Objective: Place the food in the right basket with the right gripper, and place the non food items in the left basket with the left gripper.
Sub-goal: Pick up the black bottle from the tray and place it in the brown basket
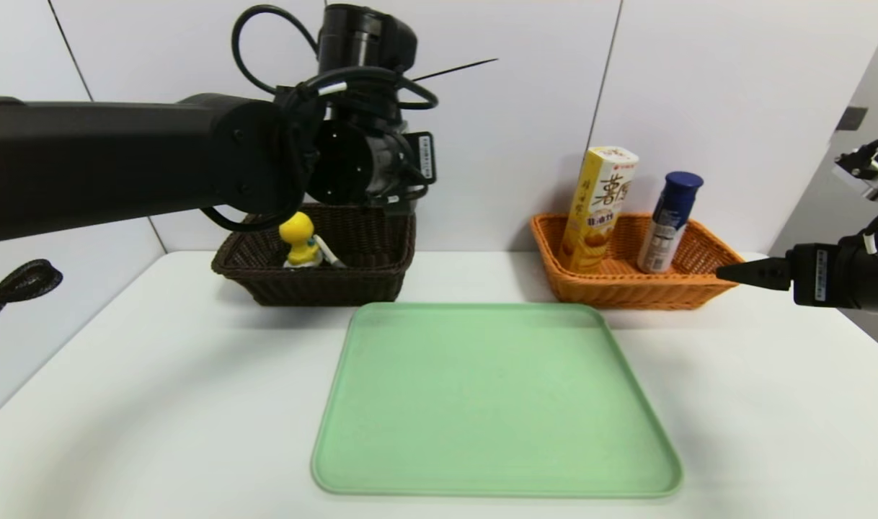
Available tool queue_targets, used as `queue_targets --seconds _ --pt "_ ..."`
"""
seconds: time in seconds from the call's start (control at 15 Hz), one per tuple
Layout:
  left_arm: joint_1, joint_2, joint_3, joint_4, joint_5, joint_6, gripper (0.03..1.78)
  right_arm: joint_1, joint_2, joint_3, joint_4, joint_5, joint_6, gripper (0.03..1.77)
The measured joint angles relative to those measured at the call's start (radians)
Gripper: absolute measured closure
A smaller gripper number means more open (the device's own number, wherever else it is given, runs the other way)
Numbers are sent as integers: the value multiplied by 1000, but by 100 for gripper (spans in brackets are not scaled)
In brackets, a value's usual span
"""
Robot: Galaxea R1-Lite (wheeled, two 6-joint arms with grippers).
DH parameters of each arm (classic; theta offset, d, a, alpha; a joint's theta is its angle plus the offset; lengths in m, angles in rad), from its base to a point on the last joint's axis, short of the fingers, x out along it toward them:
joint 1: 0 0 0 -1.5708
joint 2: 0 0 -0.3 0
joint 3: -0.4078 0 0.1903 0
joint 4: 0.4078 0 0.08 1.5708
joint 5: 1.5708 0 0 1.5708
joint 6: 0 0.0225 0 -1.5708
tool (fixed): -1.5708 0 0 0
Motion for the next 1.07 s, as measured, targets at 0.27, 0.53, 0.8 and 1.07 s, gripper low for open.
queue_targets --seconds 0.27,0.53,0.8,1.07 --pt "140 54 -1 -7 -46 -5 120 0 11 1 -4 -1 -1 9" --pt "185 136 -1 -70 -56 -7 120 -1 19 1 -7 -2 -1 9" --pt "204 223 -4 -137 -60 -5 120 0 21 0 -7 -2 -1 9" --pt "222 294 -6 -154 -59 -5 120 0 28 0 -7 -3 -1 9"
